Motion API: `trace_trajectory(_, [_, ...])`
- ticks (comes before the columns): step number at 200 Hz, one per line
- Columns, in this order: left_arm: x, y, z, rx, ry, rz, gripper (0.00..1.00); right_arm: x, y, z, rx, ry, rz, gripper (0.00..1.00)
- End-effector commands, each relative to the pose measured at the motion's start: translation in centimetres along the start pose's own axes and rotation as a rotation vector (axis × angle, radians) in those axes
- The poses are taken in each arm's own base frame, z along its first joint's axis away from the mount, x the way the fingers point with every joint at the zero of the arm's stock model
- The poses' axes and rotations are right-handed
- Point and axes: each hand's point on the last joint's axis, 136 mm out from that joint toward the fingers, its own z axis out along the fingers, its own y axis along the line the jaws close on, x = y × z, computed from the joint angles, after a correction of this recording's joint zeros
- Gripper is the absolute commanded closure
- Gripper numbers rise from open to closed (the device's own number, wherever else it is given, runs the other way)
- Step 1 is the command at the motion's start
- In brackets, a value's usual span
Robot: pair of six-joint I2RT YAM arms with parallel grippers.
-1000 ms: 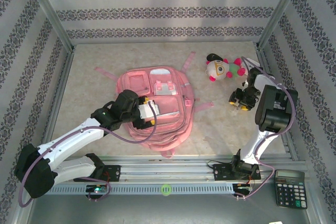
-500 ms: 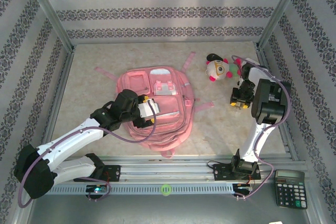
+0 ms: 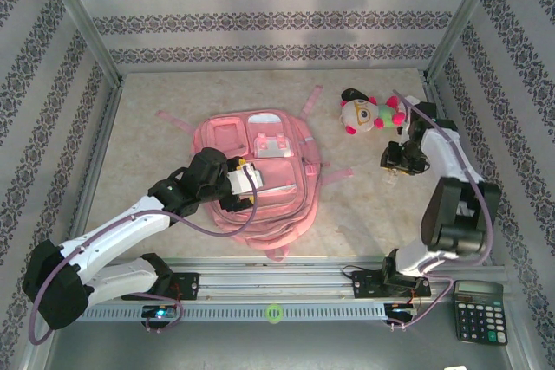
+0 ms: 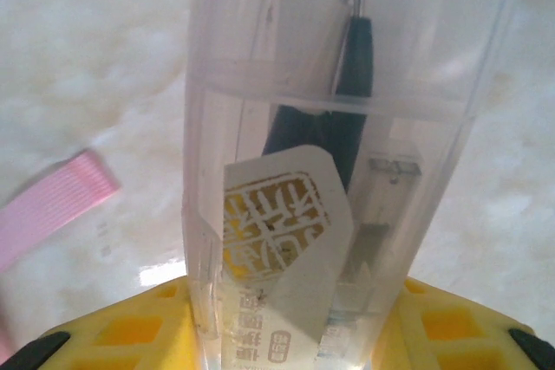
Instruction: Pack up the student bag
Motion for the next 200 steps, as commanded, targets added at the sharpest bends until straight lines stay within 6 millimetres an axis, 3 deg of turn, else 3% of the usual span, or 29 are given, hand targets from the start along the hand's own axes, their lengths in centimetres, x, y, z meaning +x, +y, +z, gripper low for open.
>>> trace_trajectory(1, [-0.3, -0.9, -0.2, 0.04, -0.011, 0.075, 0.19, 3.2, 2.9, -0.7, -0.157, 0.025, 0.038, 0.61])
trace_trajectory(44, [0.8, -2.5, 1.1, 0.127, 0.052, 0.156, 0.18, 7.8, 6.5, -2.8, -0.31, -0.02, 0.051, 0.62])
trace_trajectory(95, [0.0, -5.5, 2.0, 0.292, 0.026, 0.144, 0.2, 11.0, 8.4, -3.4, -0.391, -0.04, 0.067, 0.62])
trace_trajectory(124, [1.0, -4.1, 4.0, 0.151, 0.103, 0.168, 0.21, 11.5, 9.3, -3.7, -0.405, -0.035, 0.043, 0.62])
trace_trajectory(151, [1.1, -2.8, 4.7, 0.074, 0.127, 0.154, 0.24, 11.5, 9.8, -3.7, -0.415, -0.028, 0.033, 0.62])
trace_trajectory(200, [-3.7, -0.8, 2.2, -0.031, -0.084, 0.021, 0.63, 11.6, 10.9, -3.9, -0.441, -0.022, 0.027, 0.62])
